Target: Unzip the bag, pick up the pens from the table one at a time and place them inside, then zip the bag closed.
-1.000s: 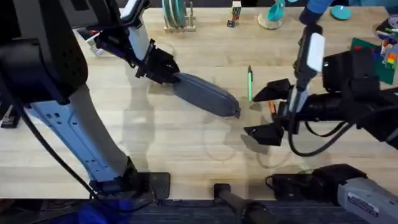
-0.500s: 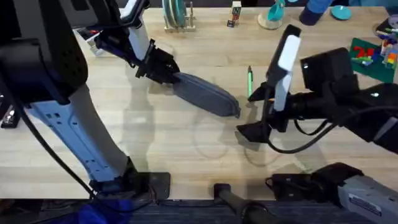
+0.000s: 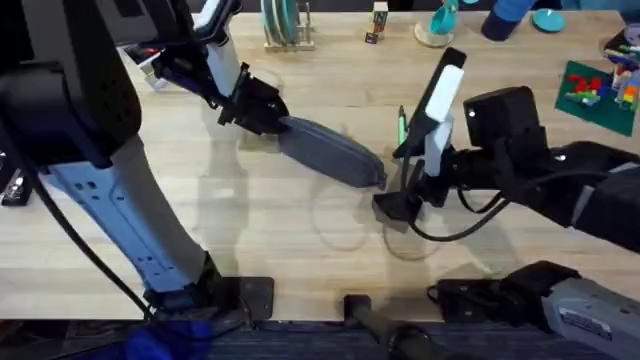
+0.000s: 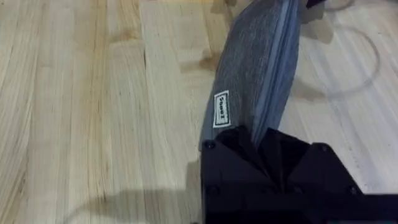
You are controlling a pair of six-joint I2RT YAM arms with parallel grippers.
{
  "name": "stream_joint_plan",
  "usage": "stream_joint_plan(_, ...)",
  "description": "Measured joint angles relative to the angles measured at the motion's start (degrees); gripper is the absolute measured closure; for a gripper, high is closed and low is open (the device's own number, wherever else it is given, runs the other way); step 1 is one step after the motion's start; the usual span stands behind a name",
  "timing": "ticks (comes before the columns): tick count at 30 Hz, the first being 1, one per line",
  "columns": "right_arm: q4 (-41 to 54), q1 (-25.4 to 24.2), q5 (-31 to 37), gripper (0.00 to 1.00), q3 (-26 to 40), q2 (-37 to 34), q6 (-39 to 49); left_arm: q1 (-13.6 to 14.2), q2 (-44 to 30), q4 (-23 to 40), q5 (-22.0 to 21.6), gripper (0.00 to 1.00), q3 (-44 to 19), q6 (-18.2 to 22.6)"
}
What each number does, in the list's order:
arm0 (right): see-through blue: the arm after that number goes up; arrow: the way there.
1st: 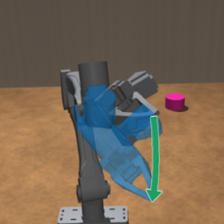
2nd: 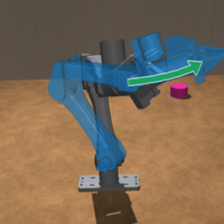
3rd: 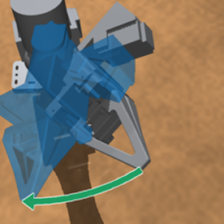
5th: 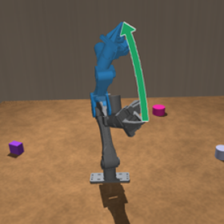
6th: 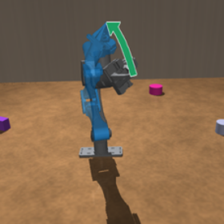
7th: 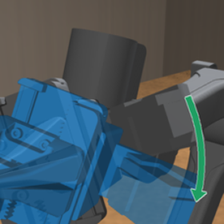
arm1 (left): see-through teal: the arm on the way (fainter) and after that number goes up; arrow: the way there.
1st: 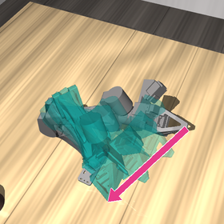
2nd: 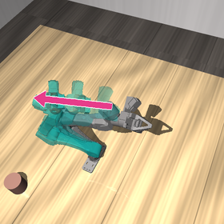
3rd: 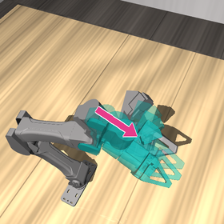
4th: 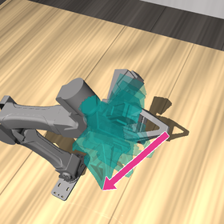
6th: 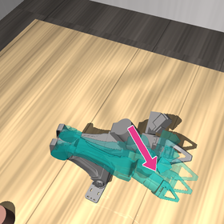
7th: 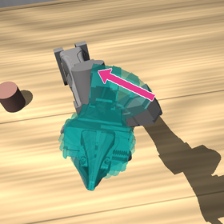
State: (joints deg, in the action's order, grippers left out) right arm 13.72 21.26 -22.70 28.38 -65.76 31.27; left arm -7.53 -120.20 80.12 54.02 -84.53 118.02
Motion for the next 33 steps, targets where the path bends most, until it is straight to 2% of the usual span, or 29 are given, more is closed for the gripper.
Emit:
stream_joint_plan(16,0.04,3.66,2.67,0.004,-0.07,0.0,-3.53,0.0,-0.02,-0.04,0.0,0.959,0.0,0.0)
stream_joint_plan(33,0.04,3.72,3.43,0.004,-0.09,0.0,-4.29,0.0,-0.01,-0.04,0.0,0.959,0.0,0.0)
